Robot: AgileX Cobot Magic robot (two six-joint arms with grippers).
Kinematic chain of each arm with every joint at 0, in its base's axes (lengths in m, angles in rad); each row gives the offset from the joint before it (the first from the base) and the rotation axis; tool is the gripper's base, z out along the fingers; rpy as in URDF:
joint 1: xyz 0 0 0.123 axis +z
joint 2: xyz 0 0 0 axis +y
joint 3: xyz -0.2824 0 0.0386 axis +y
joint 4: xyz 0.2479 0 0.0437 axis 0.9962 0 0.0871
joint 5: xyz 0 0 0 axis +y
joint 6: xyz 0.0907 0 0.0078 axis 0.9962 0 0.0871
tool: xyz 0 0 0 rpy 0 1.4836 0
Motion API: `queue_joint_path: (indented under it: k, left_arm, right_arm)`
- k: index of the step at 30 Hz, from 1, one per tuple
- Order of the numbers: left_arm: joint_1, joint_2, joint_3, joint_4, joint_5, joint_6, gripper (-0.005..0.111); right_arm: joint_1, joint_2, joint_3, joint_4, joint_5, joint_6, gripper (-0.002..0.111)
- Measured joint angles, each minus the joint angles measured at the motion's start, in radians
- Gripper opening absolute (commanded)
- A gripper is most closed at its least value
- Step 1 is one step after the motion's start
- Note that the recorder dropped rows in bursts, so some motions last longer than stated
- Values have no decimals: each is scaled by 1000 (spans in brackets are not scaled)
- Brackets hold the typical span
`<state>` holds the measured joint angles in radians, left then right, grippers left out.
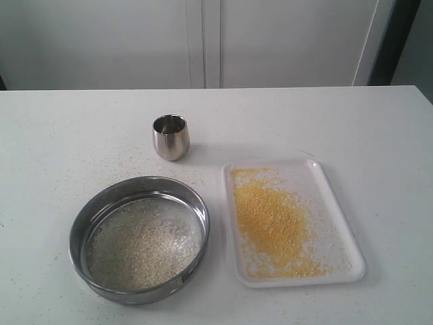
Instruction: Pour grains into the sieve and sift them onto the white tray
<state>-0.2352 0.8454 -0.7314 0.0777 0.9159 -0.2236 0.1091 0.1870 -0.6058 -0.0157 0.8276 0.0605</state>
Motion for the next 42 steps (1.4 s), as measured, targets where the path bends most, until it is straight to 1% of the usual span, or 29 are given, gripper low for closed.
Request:
queue_joint_path:
  k: [5, 10, 12, 15, 22, 28, 33, 42]
  left_arm:
    - [0, 0, 0, 0, 0, 0, 0]
    - [0, 0, 0, 0, 0, 0, 0]
    - [0, 0, 0, 0, 0, 0, 0]
    - [0, 0, 0, 0, 0, 0, 0]
    - [0, 0, 0, 0, 0, 0, 0]
    - [0, 0, 0, 0, 0, 0, 0]
    - [0, 0, 0, 0, 0, 0, 0]
    - [0, 0, 0, 0, 0, 0, 0]
  right_arm:
    - [0, -66, 13, 0, 0, 0, 0]
    - [0, -120, 89, 0, 0, 0, 0]
    - [0, -147, 137, 0, -29, 0, 0]
    - [0, -180, 180, -2, -129, -2, 0]
    - [0, -182, 305, -2, -281, -3, 0]
    - [0, -182, 415, -2, -303, -3, 0]
    - [0, -182, 465, -2, -389, -3, 0]
    - [0, -182, 559, -2, -416, -3, 0]
